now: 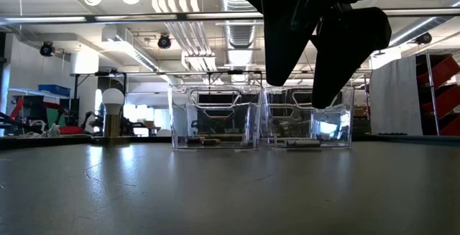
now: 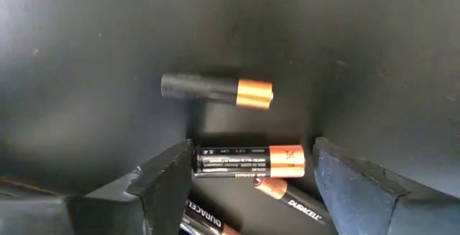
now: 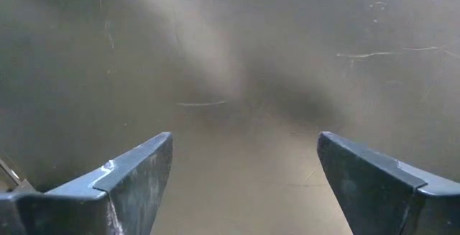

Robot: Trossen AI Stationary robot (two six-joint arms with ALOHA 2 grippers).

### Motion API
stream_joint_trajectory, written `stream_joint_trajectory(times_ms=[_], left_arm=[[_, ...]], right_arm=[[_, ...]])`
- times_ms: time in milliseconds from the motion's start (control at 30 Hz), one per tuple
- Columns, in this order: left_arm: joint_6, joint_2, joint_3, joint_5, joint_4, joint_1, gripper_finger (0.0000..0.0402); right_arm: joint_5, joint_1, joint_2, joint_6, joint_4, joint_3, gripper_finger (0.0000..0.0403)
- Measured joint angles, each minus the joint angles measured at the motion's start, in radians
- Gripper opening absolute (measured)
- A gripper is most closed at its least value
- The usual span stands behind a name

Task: Sort batteries
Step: Put the black battery into the left transparent bin

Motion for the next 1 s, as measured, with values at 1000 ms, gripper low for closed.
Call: stream_joint_trajectory(times_ms=[1000], left_arm=[[-0.037,-0.005,-0.059,-0.015,0.069,-0.003,0.0217]], right_arm=[[-0.107,0.004,-0.002,0.022,0.020,-0.001,0.0338]])
